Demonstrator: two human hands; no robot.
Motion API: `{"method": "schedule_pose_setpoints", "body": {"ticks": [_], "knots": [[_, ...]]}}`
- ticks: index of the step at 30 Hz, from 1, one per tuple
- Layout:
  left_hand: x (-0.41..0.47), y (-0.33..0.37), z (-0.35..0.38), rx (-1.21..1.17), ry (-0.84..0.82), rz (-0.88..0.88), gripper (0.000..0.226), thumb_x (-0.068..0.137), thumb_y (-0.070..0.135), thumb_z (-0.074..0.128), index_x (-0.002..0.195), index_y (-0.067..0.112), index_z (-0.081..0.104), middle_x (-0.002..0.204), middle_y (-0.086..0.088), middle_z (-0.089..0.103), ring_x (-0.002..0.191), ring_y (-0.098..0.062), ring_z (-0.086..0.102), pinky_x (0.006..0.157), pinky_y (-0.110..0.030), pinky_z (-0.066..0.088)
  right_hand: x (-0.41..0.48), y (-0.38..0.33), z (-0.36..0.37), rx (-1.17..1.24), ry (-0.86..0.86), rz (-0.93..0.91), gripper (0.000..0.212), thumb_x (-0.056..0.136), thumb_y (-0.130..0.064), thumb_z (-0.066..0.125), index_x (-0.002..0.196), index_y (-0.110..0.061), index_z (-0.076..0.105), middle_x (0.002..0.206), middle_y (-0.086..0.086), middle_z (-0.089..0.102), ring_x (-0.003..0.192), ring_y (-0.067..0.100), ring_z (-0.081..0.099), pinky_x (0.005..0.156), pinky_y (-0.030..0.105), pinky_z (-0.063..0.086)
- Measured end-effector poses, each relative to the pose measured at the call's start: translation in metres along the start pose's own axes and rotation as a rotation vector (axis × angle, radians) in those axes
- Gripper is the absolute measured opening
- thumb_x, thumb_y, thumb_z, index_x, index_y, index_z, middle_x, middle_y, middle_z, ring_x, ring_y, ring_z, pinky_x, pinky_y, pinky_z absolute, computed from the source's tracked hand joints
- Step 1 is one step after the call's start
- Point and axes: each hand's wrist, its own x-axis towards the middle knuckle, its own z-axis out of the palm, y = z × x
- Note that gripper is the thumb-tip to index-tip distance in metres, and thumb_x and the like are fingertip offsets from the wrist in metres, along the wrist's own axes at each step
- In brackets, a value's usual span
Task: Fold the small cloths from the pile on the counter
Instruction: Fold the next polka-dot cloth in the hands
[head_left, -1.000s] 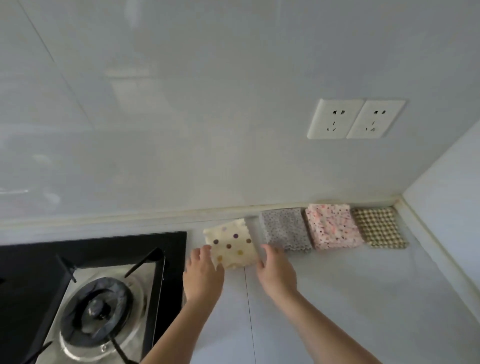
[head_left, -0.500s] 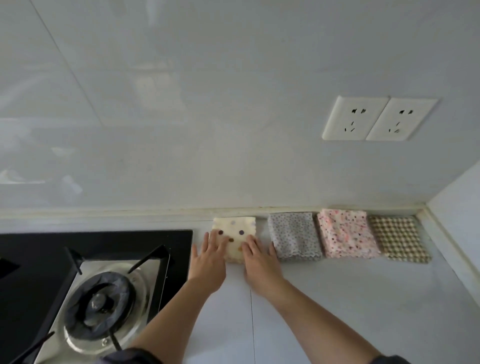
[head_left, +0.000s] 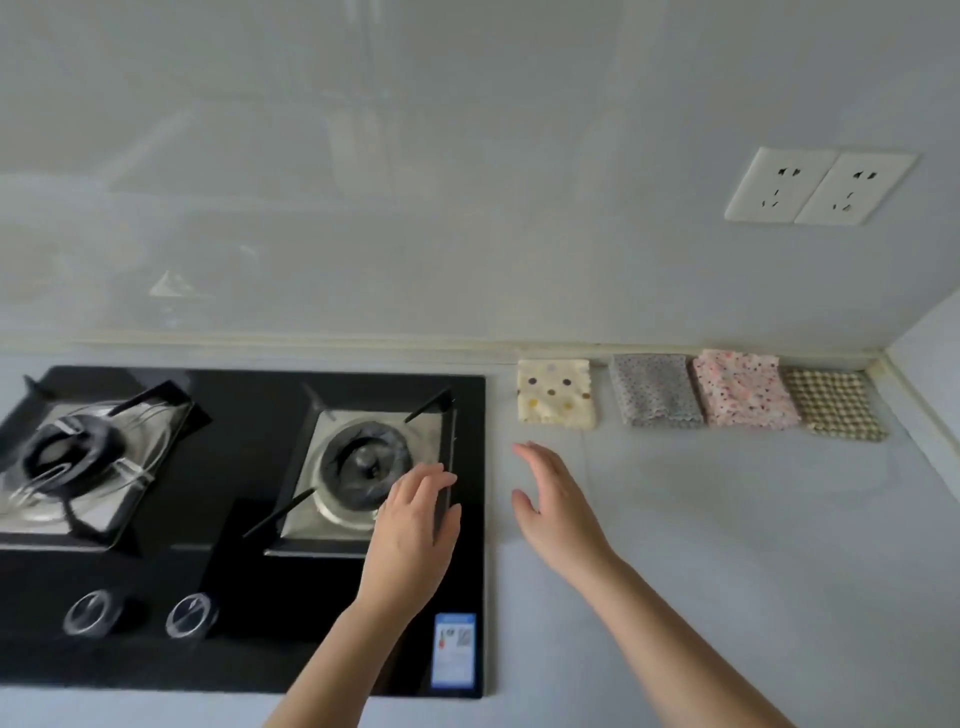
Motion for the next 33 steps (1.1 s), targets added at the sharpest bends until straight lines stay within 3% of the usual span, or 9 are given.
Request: {"method": "schedule_pose_setpoints", "body": {"ticks": [2, 6, 10, 15, 19, 22, 25, 29, 33], "knots": [[-0.032, -0.02, -0.033, -0.03, 0.034, 0.023, 0.029, 0.093, 0.021, 0.058, 0.122, 0.019, 0.058, 0.131, 0.009, 0.052, 0.127, -0.008, 0.043, 0.103, -0.031, 0.042, -0.024, -0.037, 0.02, 0.068, 0.051, -0.013, 0.05, 0.096, -0.011, 0.051, 0.144, -0.019, 0.04, 0.146, -0.006, 0.04, 0.135, 0.004, 0.036, 0.102, -0.001, 0.016], [-0.106, -0.082, -0.105, -0.056, 0.075, -0.007, 0.028, 0.093, 0.02, 0.059, 0.121, 0.02, 0.059, 0.127, 0.013, 0.052, 0.12, -0.004, 0.044, 0.1, -0.026, 0.04, -0.071, -0.112, 0.081, 0.185, 0.117, -0.01, 0.048, 0.096, -0.015, 0.052, 0.143, -0.024, 0.041, 0.143, -0.014, 0.041, 0.131, 0.001, 0.04, 0.11, 0.023, 0.036], [-0.168, -0.147, -0.175, -0.044, 0.116, -0.101, 0.025, 0.094, 0.019, 0.058, 0.119, 0.019, 0.059, 0.125, 0.013, 0.051, 0.117, -0.01, 0.047, 0.093, -0.029, 0.045, -0.105, -0.181, 0.149, 0.225, 0.054, 0.01, 0.051, 0.096, -0.017, 0.054, 0.144, -0.027, 0.038, 0.146, -0.013, 0.041, 0.131, 0.004, 0.041, 0.11, 0.035, 0.04], [-0.202, -0.207, -0.234, -0.037, 0.195, -0.187, 0.025, 0.094, 0.02, 0.057, 0.119, 0.019, 0.059, 0.123, 0.011, 0.053, 0.115, -0.008, 0.047, 0.085, -0.022, 0.04, -0.106, -0.25, 0.202, 0.21, -0.013, -0.039, 0.052, 0.096, -0.02, 0.055, 0.143, -0.031, 0.037, 0.146, -0.013, 0.04, 0.131, 0.002, 0.039, 0.109, 0.032, 0.039], [-0.204, -0.244, -0.263, -0.041, 0.233, -0.218, 0.025, 0.094, 0.02, 0.057, 0.119, 0.021, 0.058, 0.124, 0.012, 0.053, 0.114, -0.007, 0.048, 0.085, -0.024, 0.046, -0.088, -0.286, 0.238, 0.184, -0.064, -0.081, 0.052, 0.096, -0.02, 0.055, 0.143, -0.032, 0.037, 0.146, -0.017, 0.038, 0.13, 0.0, 0.039, 0.099, 0.019, 0.037], [-0.196, -0.287, -0.289, -0.012, 0.233, -0.247, 0.025, 0.095, 0.021, 0.056, 0.12, 0.021, 0.058, 0.127, 0.012, 0.052, 0.117, -0.006, 0.046, 0.088, -0.022, 0.043, -0.06, -0.312, 0.276, 0.196, -0.078, -0.101, 0.051, 0.095, -0.02, 0.056, 0.142, -0.032, 0.039, 0.143, -0.018, 0.04, 0.127, -0.001, 0.041, 0.104, 0.026, 0.039], [-0.182, -0.335, -0.32, 0.019, 0.235, -0.3, 0.025, 0.096, 0.021, 0.054, 0.121, 0.021, 0.057, 0.129, 0.012, 0.051, 0.117, -0.009, 0.046, 0.088, -0.026, 0.047, -0.024, -0.341, 0.32, 0.205, -0.128, -0.131, 0.05, 0.096, -0.021, 0.056, 0.142, -0.032, 0.039, 0.138, -0.02, 0.039, 0.125, -0.002, 0.04, 0.103, 0.023, 0.039], [-0.167, -0.392, -0.368, 0.07, 0.244, -0.427, 0.025, 0.097, 0.027, 0.052, 0.121, 0.026, 0.055, 0.129, 0.015, 0.048, 0.103, -0.017, 0.055, 0.084, -0.029, 0.047, 0.028, -0.393, 0.377, 0.209, -0.222, -0.185, 0.047, 0.095, -0.02, 0.056, 0.14, -0.028, 0.042, 0.13, -0.023, 0.04, 0.121, -0.006, 0.038, 0.106, 0.024, 0.038], [-0.154, -0.446, -0.408, 0.095, 0.289, -0.474, 0.023, 0.095, 0.021, 0.056, 0.118, 0.02, 0.059, 0.126, 0.006, 0.054, 0.118, -0.017, 0.05, 0.095, -0.031, 0.043, 0.071, -0.452, 0.429, 0.145, -0.299, -0.242, 0.047, 0.096, -0.021, 0.056, 0.14, -0.025, 0.043, 0.137, -0.012, 0.044, 0.123, 0.0, 0.041, 0.105, 0.024, 0.037]]}}
